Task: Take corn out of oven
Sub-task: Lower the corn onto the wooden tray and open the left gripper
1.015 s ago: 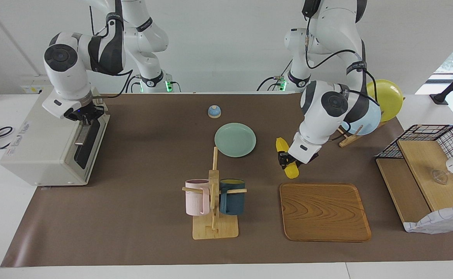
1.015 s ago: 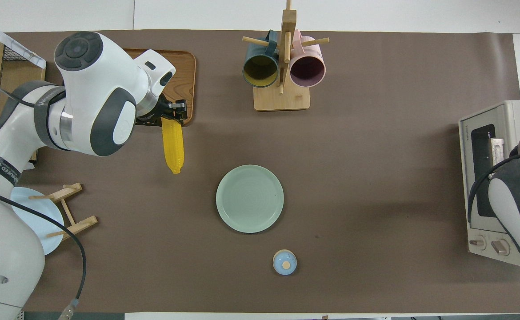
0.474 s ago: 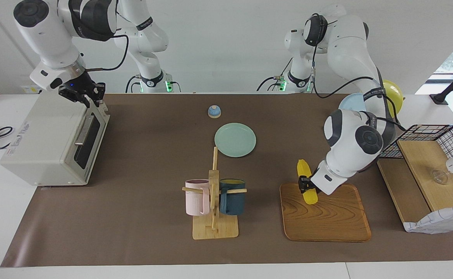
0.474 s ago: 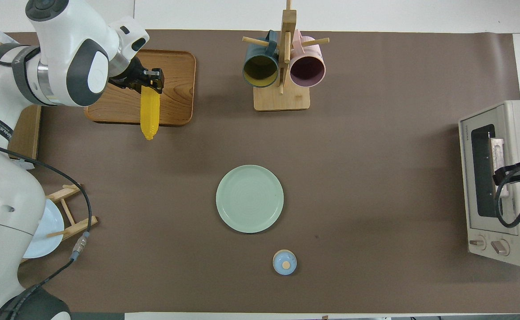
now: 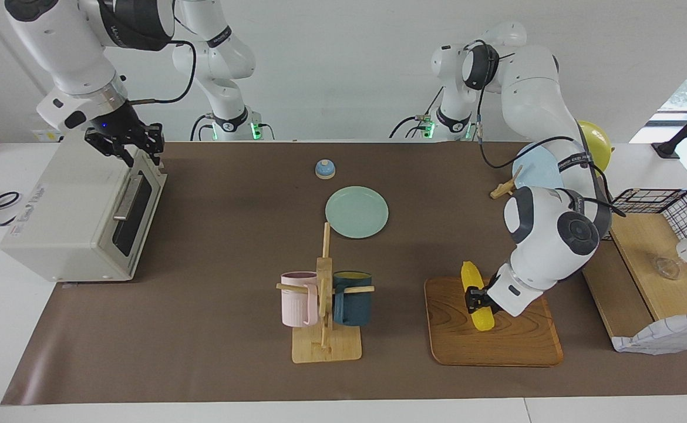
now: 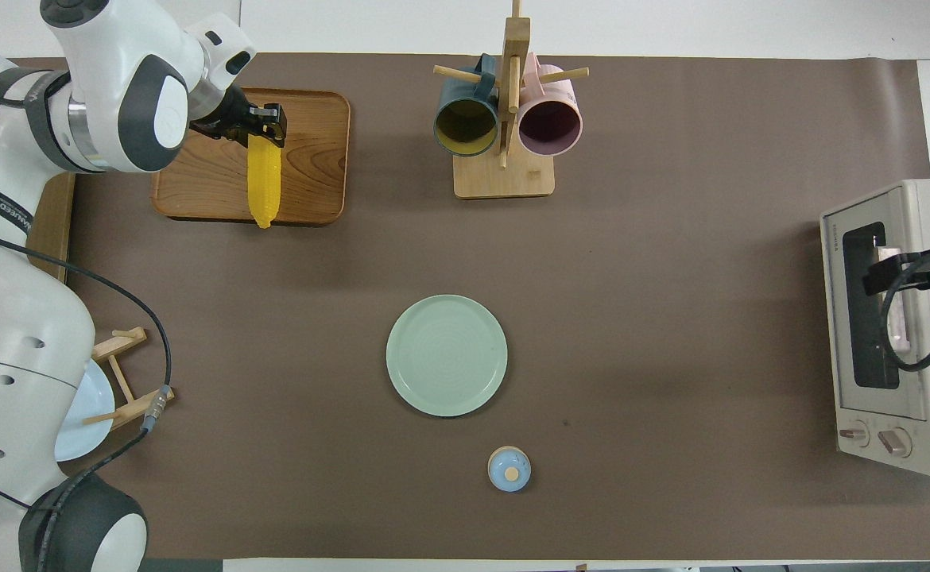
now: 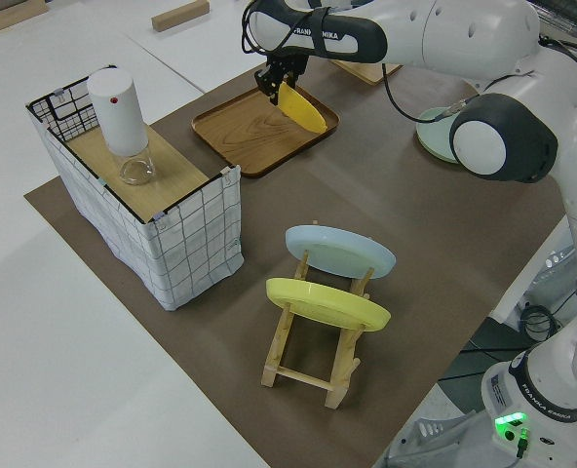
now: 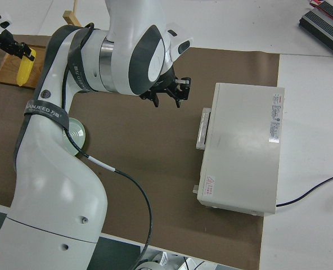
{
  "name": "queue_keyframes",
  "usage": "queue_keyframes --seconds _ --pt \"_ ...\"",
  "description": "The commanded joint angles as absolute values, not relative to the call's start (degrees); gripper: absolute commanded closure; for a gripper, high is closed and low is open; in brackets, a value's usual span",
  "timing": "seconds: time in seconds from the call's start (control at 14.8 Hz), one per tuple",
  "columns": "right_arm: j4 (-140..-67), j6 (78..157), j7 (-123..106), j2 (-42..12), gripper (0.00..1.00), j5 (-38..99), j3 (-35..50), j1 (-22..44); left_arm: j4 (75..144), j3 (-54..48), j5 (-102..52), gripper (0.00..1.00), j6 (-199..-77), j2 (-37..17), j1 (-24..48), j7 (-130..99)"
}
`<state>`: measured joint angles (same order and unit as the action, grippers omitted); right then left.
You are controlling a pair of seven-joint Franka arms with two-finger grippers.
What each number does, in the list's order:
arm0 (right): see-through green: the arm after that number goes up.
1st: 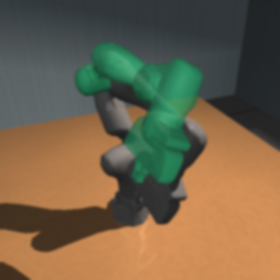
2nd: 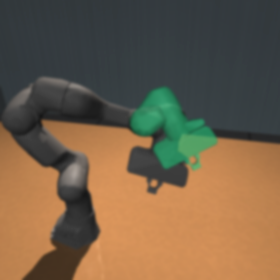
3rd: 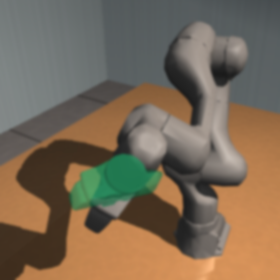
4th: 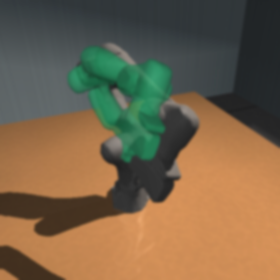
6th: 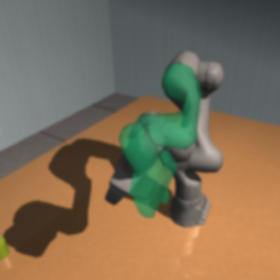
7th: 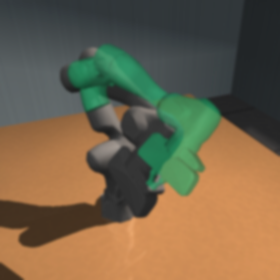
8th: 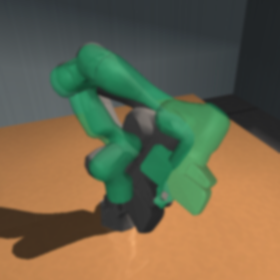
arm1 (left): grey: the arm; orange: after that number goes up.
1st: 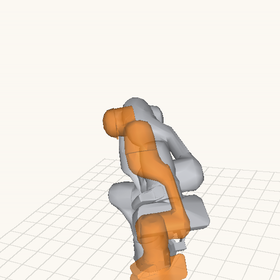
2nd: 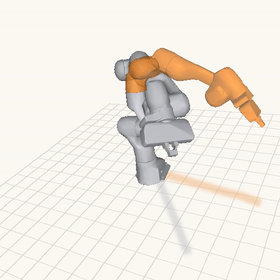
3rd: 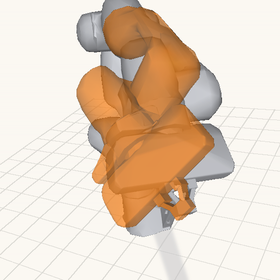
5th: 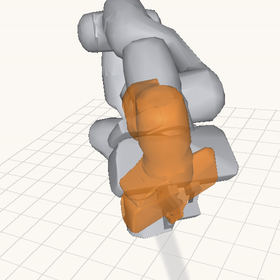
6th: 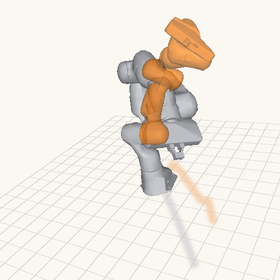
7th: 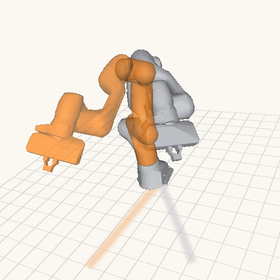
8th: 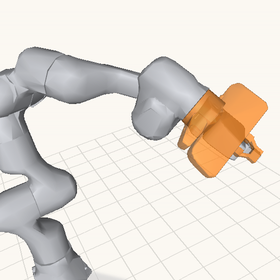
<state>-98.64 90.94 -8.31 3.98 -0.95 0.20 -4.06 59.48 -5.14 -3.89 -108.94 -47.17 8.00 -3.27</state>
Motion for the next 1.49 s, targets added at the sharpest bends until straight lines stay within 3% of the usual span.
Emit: queue_keyframes --seconds 0.0,0.34,0.61,0.95,1.02,1.08,1.42 --pt "-88.18 85.44 -7.03 -3.49 0.0 0.53 0.35 -4.13 53.61 -5.01 -2.99 1.0 -108.54 -51.85 7.91 -2.99" --pt "-90.7 85.43 -3.26 -0.71 0.0 0.62 -0.61 1.13 53.53 -4.92 -2.99 1.0 -109.33 -52.47 7.91 -3.08" --pt "-92.28 85.69 -2.55 0.44 0.0 0.62 -1.75 1.14 48.7 -5.01 -2.99 1.0 -108.64 -56.51 7.56 -3.08" --pt "-93.34 86.66 -2.2 1.49 0.0 0.62 -2.37 1.32 49.31 -5.01 -3.34 1.0 -108.37 -55.73 7.56 -3.34" --pt "-93.34 86.57 -2.2 1.58 0.0 0.62 -2.46 1.23 49.57 -4.84 -3.25 0.95 -108.37 -55.2 7.65 -3.34" --pt "-93.34 86.31 -2.28 1.58 0.0 0.62 -2.46 0.53 50.44 -5.01 -3.25 0.01 -108.98 -54.06 7.73 -3.43" --pt "-92.9 86.66 -2.37 1.05 0.0 0.62 -2.72 -0.44 58.07 -4.66 -3.08 0.0 -108.37 -46.7 7.91 -4.39"
